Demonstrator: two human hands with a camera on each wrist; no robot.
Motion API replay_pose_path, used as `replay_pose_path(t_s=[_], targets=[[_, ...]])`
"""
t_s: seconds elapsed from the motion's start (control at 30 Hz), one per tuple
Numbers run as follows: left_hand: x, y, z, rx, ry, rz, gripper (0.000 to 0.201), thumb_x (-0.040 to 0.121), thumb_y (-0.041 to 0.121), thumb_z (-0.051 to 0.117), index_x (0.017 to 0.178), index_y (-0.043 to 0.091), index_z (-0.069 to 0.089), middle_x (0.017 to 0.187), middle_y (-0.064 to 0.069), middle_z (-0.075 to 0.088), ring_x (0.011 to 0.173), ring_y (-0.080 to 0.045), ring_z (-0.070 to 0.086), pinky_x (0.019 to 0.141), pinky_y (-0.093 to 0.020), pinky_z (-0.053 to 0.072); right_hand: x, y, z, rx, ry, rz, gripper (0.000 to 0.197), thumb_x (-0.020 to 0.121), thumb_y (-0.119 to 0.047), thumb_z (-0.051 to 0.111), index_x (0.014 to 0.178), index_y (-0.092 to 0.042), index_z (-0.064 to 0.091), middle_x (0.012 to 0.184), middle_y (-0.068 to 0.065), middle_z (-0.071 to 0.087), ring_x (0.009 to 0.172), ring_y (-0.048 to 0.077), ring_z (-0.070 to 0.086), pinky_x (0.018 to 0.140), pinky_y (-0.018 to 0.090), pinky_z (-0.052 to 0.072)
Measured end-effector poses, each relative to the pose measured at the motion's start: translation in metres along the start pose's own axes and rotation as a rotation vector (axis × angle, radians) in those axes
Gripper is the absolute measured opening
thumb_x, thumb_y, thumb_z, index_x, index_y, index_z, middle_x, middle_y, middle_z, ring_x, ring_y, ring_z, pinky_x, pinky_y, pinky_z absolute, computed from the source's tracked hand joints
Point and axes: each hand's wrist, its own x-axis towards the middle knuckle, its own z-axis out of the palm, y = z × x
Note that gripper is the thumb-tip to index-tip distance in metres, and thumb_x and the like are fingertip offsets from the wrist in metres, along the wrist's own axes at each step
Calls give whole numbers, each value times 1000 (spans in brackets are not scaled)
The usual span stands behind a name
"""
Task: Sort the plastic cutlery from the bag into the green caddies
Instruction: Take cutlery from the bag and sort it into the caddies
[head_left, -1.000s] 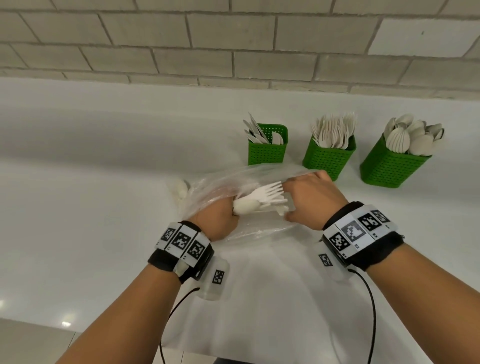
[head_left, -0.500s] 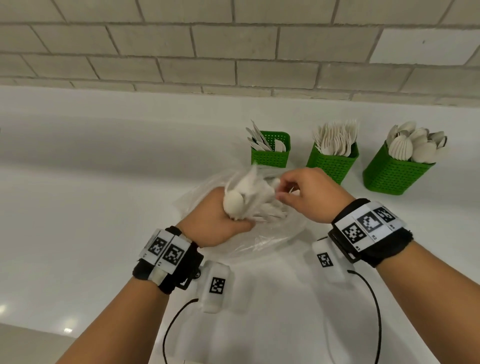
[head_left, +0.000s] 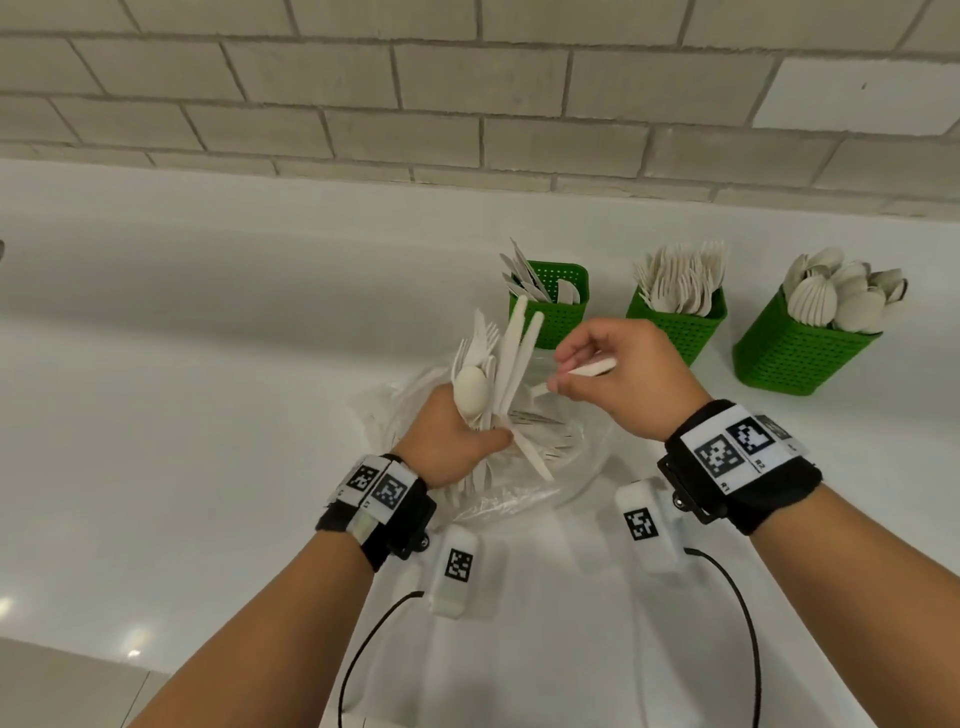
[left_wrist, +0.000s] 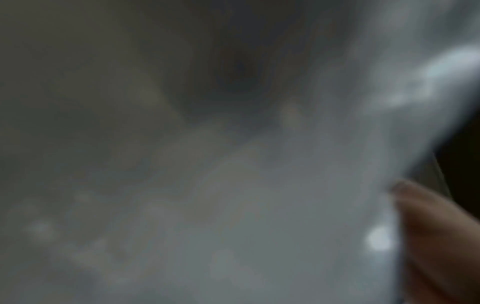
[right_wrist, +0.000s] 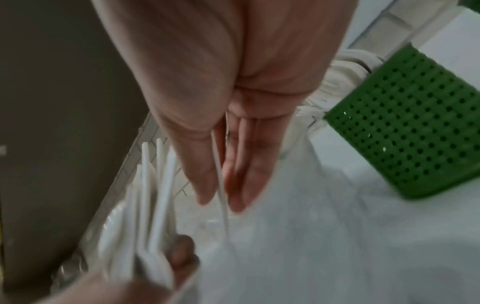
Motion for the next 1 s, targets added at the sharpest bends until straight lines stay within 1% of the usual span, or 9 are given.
replay_pose_path(t_s=[0.17, 0.27, 0.4, 0.6, 0.7, 0.8, 0.87, 0.93, 1.0], targets=[[5, 12, -12, -235, 46, 25, 27, 74, -10, 73, 79, 15, 63, 72, 6, 68, 74, -15, 66, 72, -30, 54, -8, 1, -1, -340, -311, -2, 28, 79, -26, 78, 105, -25, 68, 101, -15, 65, 92, 5, 60, 80, 23, 45], [9, 7, -13, -299, 17, 17, 26, 72, -11, 73, 80, 13, 64, 77, -2, 68, 77, -20, 65, 74, -34, 53, -7, -3, -2, -352, -256, -54, 47, 79, -31, 78, 122, -24, 61, 113, -11, 57, 104, 7, 53, 87, 19, 39], [7, -10, -1, -128, -34, -47, 30, 67, -1, 78, 94, 9, 70, 94, -8, 74, 90, -25, 70, 86, -46, 56, -6, -11, 8, -209, -150, -93, 31, 80, -25, 77, 108, -19, 65, 98, -6, 61, 89, 10, 58, 68, 6, 37], [10, 8, -2, -72, -125, 89, 47, 77, -1, 74, 118, 19, 63, 113, -1, 70, 108, -13, 65, 95, -32, 52, -3, -28, 23, 178, -121, 38, 17, 85, -41, 69, 95, -26, 66, 79, -7, 67, 61, 0, 57, 60, 18, 46], [13, 20, -3, -89, -158, 133, 45, 79, 2, 76, 120, 12, 59, 112, -8, 69, 108, -19, 65, 96, -34, 51, 1, -37, 18, 340, 2, 78, 11, 87, -31, 69, 84, -21, 68, 59, -2, 63, 50, 9, 58, 52, 24, 50], [9, 33, -7, -200, -185, 124, 44, 82, 0, 74, 123, 10, 59, 112, -7, 70, 109, -18, 65, 96, -34, 51, 4, -35, 7, 547, 52, 101, 8, 83, -18, 73, 82, -10, 71, 68, 16, 69, 53, 21, 63, 54, 31, 57], [9, 39, -10, -248, -220, 99, 45, 85, 2, 71, 126, 12, 58, 110, 1, 71, 104, -13, 66, 87, -28, 54, 3, -33, 0, 627, 74, 112, 4, 80, -12, 74, 80, -9, 72, 71, 18, 69, 55, 22, 62, 54, 29, 57], [10, 42, -11, -249, -250, 66, 33, 85, 1, 70, 117, 10, 62, 92, 6, 72, 82, -10, 65, 68, -24, 51, 0, -30, -4, 680, 100, 116, 3, 82, -8, 72, 82, -6, 72, 73, 17, 69, 54, 22, 61, 53, 28, 56], [12, 45, -11, -240, -243, 51, 23, 85, 1, 70, 107, 9, 66, 84, 1, 72, 72, -11, 63, 62, -25, 49, -3, -26, -6, 731, 169, 137, 12, 81, -8, 72, 88, 1, 70, 73, 18, 69, 52, 20, 60, 52, 28, 56]])
